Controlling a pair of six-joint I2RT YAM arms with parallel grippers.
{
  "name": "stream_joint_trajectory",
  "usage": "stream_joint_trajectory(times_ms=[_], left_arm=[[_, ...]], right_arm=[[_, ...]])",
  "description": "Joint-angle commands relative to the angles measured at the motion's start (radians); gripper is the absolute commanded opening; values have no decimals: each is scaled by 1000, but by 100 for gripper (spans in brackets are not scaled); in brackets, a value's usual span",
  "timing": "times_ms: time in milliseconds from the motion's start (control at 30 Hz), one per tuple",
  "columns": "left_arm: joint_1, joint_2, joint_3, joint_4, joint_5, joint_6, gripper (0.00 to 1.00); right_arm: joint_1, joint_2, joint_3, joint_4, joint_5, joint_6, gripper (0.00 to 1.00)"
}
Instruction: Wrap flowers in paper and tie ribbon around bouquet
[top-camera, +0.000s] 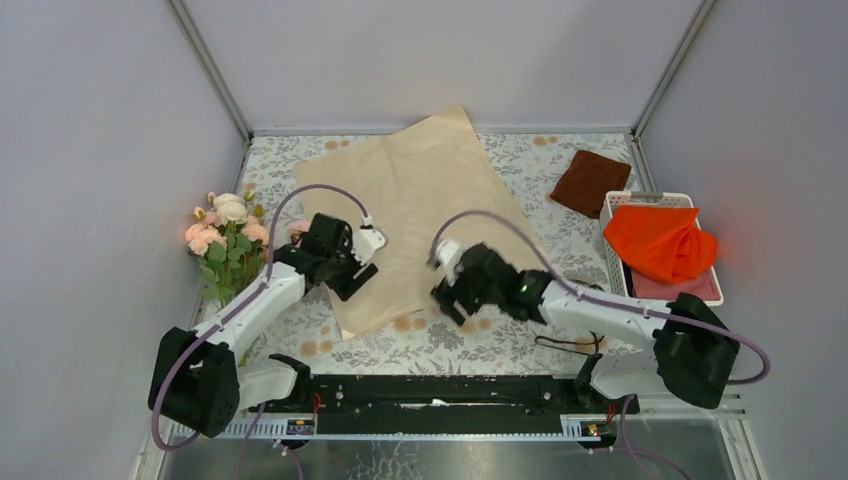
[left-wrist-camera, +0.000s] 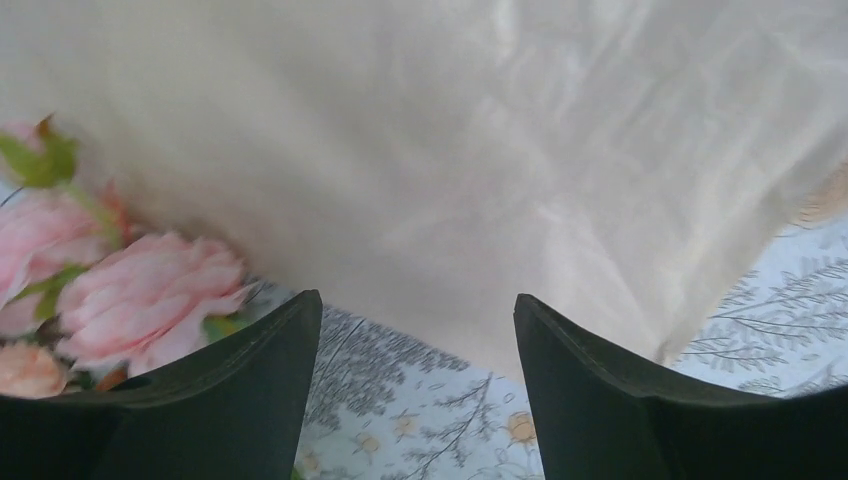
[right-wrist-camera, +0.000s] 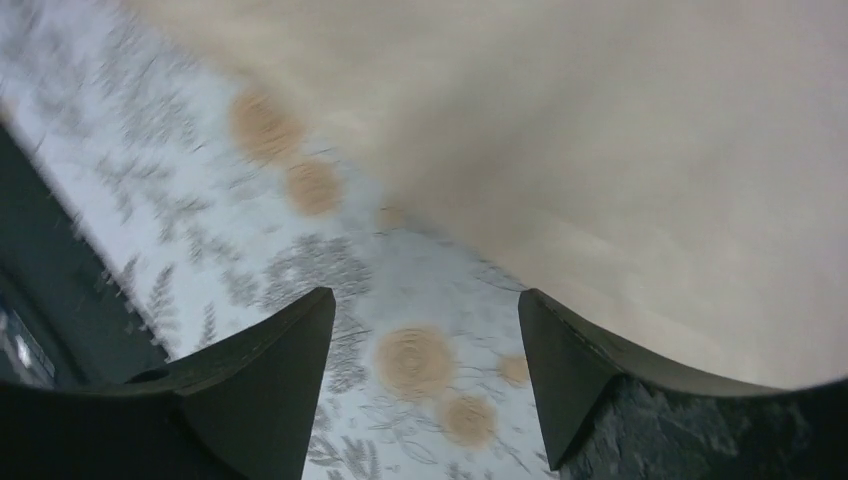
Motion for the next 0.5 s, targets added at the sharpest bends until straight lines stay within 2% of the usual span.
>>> stream_joint_trajectory(times_ms=[0,67,167,267,467], left_arm=[[79,-16,35,-56,-38,-14,79],[121,-12,45,-56,-36,-23,82],[173,-14,65,-68,-16,-33,87],[200,-30,70,-79,-9,-24,98],[226,-50,88,-109,-12,-11,98]], right_arm=[[241,5,-145,438,-14,-376,77],[322,72,-210,633,18,-525,82],[403,198,-222,796,100,-663,84],[422,305,-197,869,205,-739,84],[422,413,-179,948,284,-877,86]])
